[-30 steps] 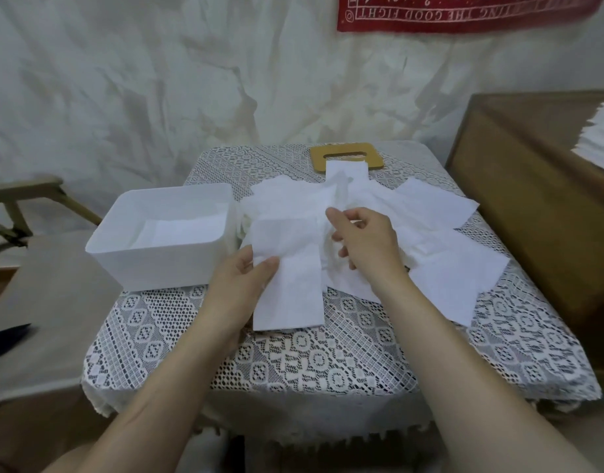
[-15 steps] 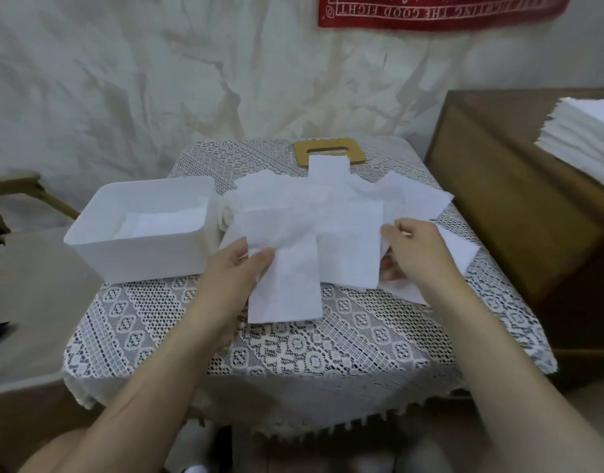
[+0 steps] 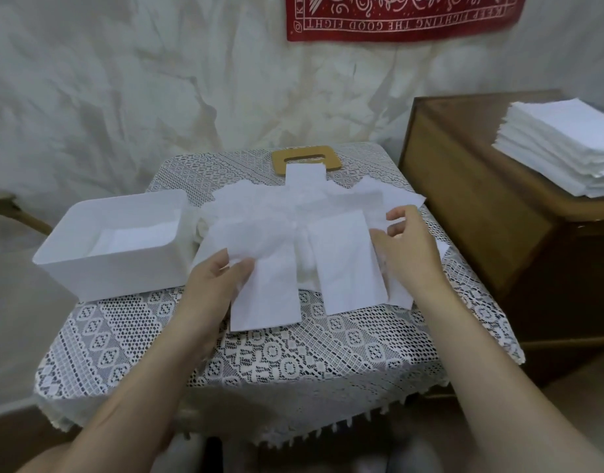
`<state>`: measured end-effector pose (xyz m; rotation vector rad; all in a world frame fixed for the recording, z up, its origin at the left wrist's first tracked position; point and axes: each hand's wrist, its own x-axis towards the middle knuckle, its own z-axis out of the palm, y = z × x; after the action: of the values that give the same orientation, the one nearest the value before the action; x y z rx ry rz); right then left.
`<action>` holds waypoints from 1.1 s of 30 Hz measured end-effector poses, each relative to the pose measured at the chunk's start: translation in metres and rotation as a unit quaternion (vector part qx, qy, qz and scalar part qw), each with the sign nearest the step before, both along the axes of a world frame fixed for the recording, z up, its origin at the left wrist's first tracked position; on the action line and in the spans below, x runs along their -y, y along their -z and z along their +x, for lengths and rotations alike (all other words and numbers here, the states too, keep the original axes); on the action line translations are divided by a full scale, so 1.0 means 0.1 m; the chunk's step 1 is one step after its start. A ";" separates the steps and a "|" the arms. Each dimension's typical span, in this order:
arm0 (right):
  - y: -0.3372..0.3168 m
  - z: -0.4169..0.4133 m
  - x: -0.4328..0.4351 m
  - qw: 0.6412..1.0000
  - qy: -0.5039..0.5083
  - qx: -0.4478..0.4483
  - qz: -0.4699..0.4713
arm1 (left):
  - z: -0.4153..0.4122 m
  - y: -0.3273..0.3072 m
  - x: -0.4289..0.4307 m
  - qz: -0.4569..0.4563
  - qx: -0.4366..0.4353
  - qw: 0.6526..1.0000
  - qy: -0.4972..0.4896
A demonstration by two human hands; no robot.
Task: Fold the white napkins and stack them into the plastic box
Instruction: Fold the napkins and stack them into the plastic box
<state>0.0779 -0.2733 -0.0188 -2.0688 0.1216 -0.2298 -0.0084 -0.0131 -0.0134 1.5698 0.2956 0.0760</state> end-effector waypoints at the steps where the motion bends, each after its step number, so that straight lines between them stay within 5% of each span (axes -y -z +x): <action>1: -0.02 -0.01 0.01 0.999 0.015 0.027 -0.012 | 0.01 0.00 -0.01 0.000 0.001 1.000 0.000; 8: -0.02 -0.15 0.01 0.994 -0.062 -0.067 -0.061 | 0.00 0.02 -0.02 0.003 0.003 1.000 0.012; 15: -0.12 -0.18 0.00 0.991 -0.125 0.021 0.036 | -0.01 0.01 -0.03 -0.015 0.002 1.000 -0.002; 22: -0.37 -0.37 -0.19 0.937 -0.159 -0.034 0.308 | -0.02 0.03 0.01 -0.038 0.001 0.999 -0.006; 33: -0.16 -0.44 -0.73 0.951 -0.162 -0.065 0.254 | -0.03 0.00 0.12 -0.105 -0.004 0.994 0.006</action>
<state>0.0341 -0.1999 -0.0029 -1.5567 -0.0742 0.1321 -0.0116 -0.0251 -0.0137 1.3637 0.2905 0.0278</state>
